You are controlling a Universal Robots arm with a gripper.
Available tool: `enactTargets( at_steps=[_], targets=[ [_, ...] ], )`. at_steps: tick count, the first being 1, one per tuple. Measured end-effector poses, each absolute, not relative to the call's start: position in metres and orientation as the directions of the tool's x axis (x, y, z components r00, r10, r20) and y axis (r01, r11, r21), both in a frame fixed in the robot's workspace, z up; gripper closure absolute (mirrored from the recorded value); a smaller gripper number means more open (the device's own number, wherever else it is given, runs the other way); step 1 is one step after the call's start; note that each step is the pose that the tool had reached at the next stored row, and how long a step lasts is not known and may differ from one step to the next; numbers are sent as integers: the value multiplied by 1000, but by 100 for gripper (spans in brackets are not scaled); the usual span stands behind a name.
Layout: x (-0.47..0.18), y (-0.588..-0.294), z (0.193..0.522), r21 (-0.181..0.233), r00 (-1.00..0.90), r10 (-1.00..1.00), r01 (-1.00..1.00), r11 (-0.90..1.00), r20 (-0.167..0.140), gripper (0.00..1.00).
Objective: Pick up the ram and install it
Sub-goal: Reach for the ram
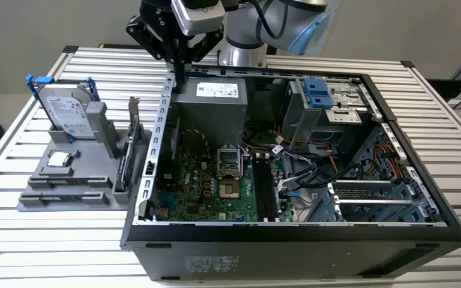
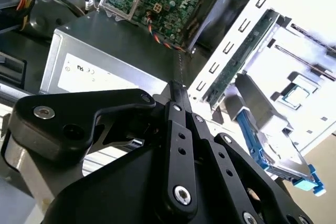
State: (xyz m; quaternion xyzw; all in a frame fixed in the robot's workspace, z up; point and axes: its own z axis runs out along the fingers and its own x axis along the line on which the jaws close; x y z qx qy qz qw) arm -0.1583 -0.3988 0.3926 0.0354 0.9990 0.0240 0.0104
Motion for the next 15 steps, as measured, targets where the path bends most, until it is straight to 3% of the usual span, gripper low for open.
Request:
enactTargets(
  at_steps=[15],
  targets=[
    [-186, -399, 393, 49, -997, 71, 70, 996, -19, 100]
  ],
)
